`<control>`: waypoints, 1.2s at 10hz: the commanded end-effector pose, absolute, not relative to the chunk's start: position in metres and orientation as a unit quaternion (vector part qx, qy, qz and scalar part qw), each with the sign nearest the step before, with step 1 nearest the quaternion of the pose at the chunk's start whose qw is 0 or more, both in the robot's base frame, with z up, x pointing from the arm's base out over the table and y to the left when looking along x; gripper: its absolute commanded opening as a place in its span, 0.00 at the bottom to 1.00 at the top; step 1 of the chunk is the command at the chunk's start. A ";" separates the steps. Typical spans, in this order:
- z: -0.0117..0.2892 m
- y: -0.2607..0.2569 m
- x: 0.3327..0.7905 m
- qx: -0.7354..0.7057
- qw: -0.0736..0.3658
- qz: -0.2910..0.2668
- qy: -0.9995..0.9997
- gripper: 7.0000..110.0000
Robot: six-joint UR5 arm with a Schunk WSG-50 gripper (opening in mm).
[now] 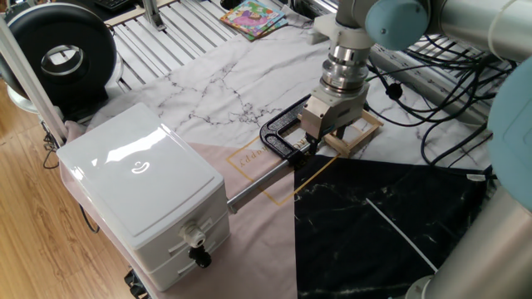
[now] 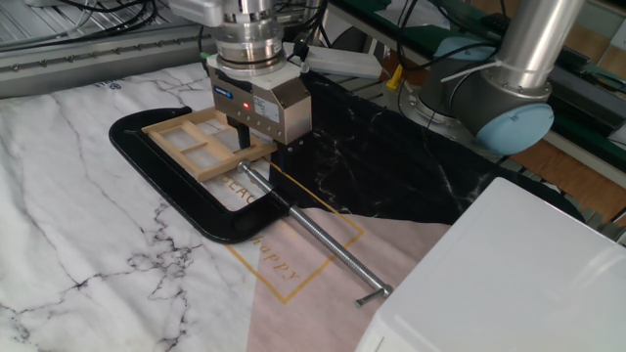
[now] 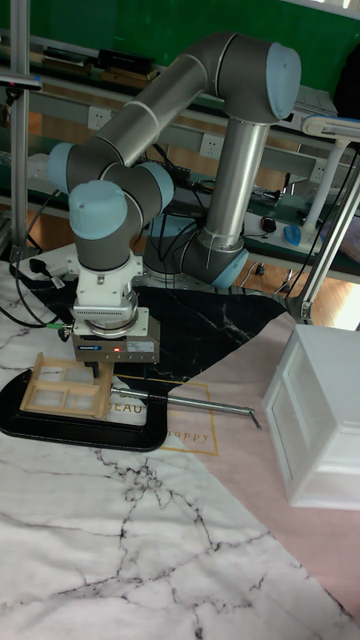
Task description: Close a sliding window
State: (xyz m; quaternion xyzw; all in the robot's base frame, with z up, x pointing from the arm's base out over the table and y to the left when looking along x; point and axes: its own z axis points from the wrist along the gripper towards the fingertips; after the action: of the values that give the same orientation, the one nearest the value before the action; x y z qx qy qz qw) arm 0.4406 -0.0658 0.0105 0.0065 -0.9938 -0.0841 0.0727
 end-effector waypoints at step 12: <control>0.001 -0.072 0.439 0.014 0.062 -0.097 -0.993 0.79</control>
State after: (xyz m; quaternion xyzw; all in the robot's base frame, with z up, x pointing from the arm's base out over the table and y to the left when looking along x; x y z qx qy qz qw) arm 0.4376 -0.0703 0.0010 0.0142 -0.9932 -0.0942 0.0671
